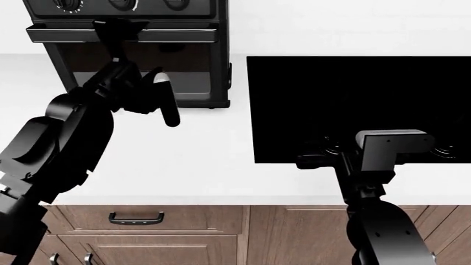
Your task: Open the toaster oven door.
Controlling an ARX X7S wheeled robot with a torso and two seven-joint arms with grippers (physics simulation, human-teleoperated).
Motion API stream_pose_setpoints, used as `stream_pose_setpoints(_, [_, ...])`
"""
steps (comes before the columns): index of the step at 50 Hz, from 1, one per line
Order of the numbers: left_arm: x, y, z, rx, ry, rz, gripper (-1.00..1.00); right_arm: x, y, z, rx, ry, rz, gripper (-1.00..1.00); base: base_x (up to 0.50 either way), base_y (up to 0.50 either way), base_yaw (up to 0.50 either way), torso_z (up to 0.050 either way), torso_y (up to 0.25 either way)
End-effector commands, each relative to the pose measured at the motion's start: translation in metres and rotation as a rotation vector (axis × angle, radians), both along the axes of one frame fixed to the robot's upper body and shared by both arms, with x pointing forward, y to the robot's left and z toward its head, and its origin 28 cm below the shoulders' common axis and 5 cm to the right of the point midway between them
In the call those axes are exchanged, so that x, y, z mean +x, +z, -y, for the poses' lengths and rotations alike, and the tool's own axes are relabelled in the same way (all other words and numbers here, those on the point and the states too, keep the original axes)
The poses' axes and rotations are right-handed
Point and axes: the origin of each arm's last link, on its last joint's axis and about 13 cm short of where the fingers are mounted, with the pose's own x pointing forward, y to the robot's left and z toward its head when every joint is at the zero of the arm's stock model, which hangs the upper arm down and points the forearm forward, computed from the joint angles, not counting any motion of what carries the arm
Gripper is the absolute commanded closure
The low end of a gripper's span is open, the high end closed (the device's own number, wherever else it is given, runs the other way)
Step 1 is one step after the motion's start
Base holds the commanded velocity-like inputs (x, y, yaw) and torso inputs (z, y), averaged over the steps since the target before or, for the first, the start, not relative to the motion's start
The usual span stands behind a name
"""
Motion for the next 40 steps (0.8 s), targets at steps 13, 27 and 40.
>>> stream_pose_setpoints(13, [0.043, 0.026, -0.008, 0.243, 0.122, -0.014, -1.0, -0.003, 0.003, 0.005, 0.018, -0.02, 0.014, -1.0, 0.0, 0.0, 0.0, 0.0, 0.0])
stream_pose_setpoints(27, [0.051, 0.026, -0.005, 0.263, 0.106, 0.015, 1.0, -0.003, 0.003, 0.007, 0.013, -0.031, 0.014, -1.0, 0.0, 0.0, 0.0, 0.0, 0.0])
stream_pose_setpoints(40, [0.051, 0.022, -0.005, 0.273, 0.074, 0.037, 1.0, -0.004, 0.003, 0.007, 0.014, -0.033, 0.013, -1.0, 0.01, 0.0, 0.0, 0.0, 0.0])
